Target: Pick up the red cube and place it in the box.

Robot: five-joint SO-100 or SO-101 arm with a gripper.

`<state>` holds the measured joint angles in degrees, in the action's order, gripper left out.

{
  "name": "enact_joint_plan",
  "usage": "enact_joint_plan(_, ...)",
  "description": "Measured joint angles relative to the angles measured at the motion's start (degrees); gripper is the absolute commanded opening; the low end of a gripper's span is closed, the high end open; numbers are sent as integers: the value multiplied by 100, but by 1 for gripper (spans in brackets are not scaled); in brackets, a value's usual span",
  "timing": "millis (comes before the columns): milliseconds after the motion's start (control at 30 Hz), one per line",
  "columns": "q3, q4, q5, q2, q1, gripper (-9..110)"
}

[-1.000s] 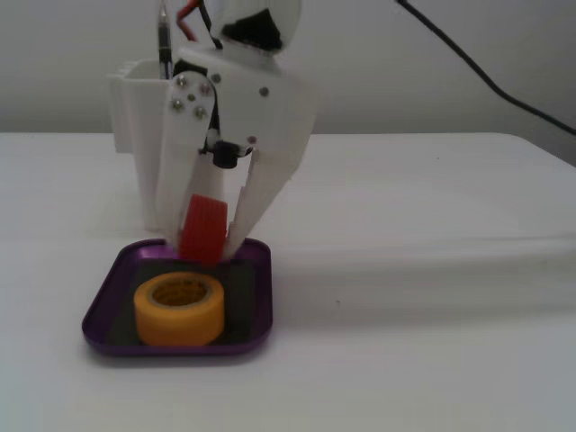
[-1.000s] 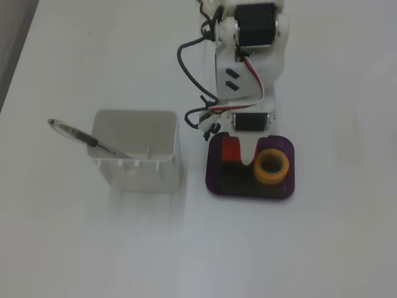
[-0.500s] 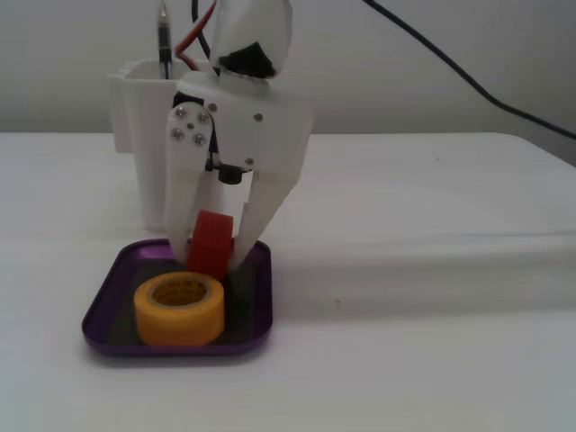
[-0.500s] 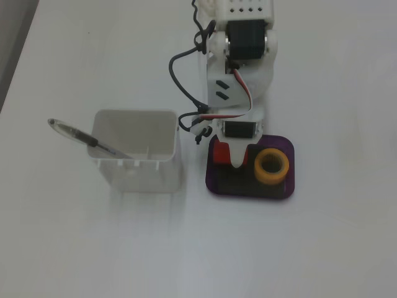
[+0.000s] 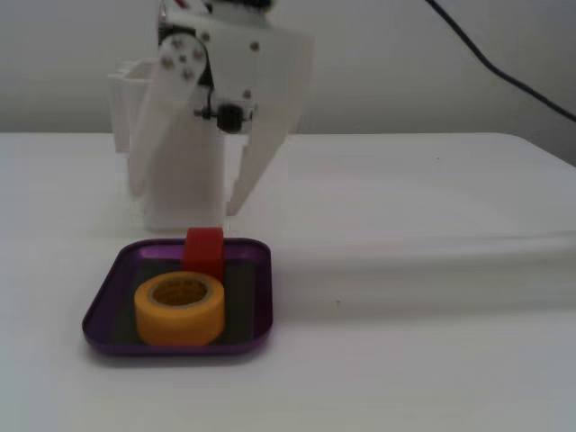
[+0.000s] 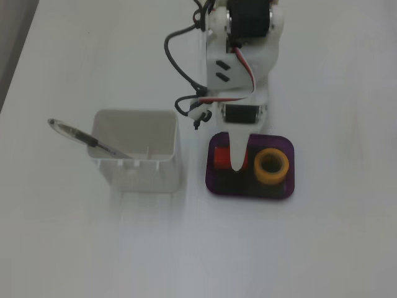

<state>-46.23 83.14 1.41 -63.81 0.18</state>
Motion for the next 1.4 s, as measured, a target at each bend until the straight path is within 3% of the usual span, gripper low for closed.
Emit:
enact_joint_plan(200,2030,1283,0,-756,-26,23)
enact_joint_plan(367,1600,1415,-9,-2048,-18,23)
enact_joint_plan(667,-2180,1046,-9,-4043,-18,23)
enact_joint_plan(1067,-7980,-1925,0,-7005,765,24)
enact_joint_plan(1400,-10819,-2593,-9,-9932,773,24)
